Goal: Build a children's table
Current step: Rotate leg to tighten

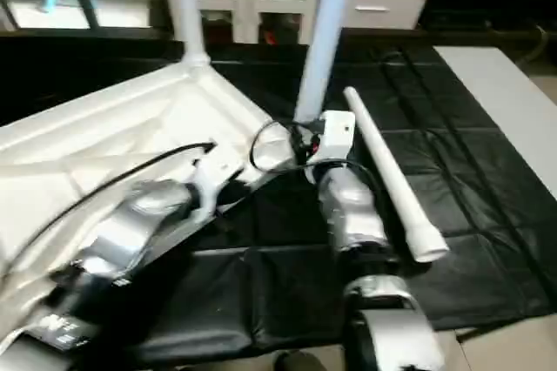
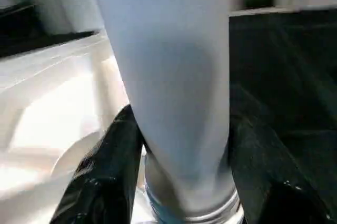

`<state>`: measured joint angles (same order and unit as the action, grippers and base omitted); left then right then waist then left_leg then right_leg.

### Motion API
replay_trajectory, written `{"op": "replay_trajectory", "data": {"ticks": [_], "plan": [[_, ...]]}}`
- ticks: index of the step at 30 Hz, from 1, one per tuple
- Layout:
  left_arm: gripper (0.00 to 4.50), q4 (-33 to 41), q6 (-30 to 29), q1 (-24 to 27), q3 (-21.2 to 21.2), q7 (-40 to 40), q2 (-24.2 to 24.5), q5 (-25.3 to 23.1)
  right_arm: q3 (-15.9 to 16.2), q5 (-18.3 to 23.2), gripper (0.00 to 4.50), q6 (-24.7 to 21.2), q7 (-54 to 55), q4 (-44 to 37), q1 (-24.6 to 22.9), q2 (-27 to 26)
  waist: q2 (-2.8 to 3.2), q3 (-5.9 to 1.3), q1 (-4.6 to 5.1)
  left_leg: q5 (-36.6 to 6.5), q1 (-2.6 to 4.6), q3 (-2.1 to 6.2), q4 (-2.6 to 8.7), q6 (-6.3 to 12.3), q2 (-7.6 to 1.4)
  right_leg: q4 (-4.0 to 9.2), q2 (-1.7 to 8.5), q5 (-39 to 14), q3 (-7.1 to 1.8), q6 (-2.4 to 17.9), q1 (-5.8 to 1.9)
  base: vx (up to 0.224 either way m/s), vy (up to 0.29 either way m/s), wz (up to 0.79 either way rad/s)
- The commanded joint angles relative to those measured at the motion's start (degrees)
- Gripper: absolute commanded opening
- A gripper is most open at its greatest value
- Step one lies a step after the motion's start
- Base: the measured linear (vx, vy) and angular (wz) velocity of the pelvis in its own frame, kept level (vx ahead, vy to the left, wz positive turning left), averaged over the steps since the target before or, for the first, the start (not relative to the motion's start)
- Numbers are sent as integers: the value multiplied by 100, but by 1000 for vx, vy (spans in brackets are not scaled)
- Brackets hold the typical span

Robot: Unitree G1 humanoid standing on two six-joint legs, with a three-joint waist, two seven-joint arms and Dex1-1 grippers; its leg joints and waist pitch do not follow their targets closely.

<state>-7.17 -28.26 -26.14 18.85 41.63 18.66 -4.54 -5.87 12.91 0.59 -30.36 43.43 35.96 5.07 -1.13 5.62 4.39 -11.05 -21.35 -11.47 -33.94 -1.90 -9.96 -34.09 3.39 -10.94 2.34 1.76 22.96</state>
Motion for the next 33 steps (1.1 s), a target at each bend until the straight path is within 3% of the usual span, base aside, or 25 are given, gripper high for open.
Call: {"op": "replay_trajectory", "data": {"ticks": [1,3,5,8,11,13,19,20,24,33], "plan": [[0,57,705,359,309,737,364,91,586,133,272,-219,-1394,-148,-207,121,69,-259,-25,-1918,32,211,512,250,-376,490,467,-1585,-293,1165,-144,0,0,0],[0,273,1065,626,213,1143,730,223,595,166,288,-241,-2045,-185,-254,527,68,-267,-25,-1837,6,222,508,315,-375,478,471,-1597,-286,1200,-181,0,0,0],[0,287,1323,750,175,1267,1019,173,572,214,309,-235,-2617,-221,-278,835,91,-280,-54,-1658,86,175,492,336,-399,449,446,-1307,-293,1380,-127,0,0,0],[0,255,1557,858,115,1449,1345,192,507,363,324,-346,-3310,-345,-302,1156,99,-305,-81,-1228,80,152,464,469,-394,374,440,-688,-289,1589,-175,0,0,0],[0,333,1562,954,-56,1715,1536,427,461,565,354,-466,-3752,-518,-308,1395,88,-301,-122,-1039,90,139,457,608,-396,353,442,-564,-283,1656,-189,0,0,0],[0,341,1647,987,-155,1837,1591,559,432,703,373,-561,-4006,-586,-279,1484,88,-303,-131,-1017,92,137,454,591,-399,350,449,-615,-284,1673,-191,0,0,0],[0,307,1694,978,-146,1888,1603,630,586,676,373,-599,-4490,-712,-361,1526,92,-316,-189,-1048,120,128,447,484,-401,347,445,-727,-292,1665,-188,0,0,0],[0,311,1691,974,-136,1894,1598,640,627,668,348,-665,-4523,-728,-382,1517,94,-320,-202,-981,121,124,443,497,-402,338,441,-652,-290,1673,-189,0,0,0],[0,354,1647,977,-121,1929,1574,676,714,596,315,-782,-4460,-649,-414,1484,83,-330,-221,-809,113,117,430,547,-397,310,441,-452,-286,1711,-204,0,0,0],[0,326,1554,939,-132,1869,1571,651,666,283,239,-505,-3886,-301,-316,1456,90,-308,-236,-925,119,119,433,473,-393,327,444,-634,-289,1676,-191,0,0,0]]}}
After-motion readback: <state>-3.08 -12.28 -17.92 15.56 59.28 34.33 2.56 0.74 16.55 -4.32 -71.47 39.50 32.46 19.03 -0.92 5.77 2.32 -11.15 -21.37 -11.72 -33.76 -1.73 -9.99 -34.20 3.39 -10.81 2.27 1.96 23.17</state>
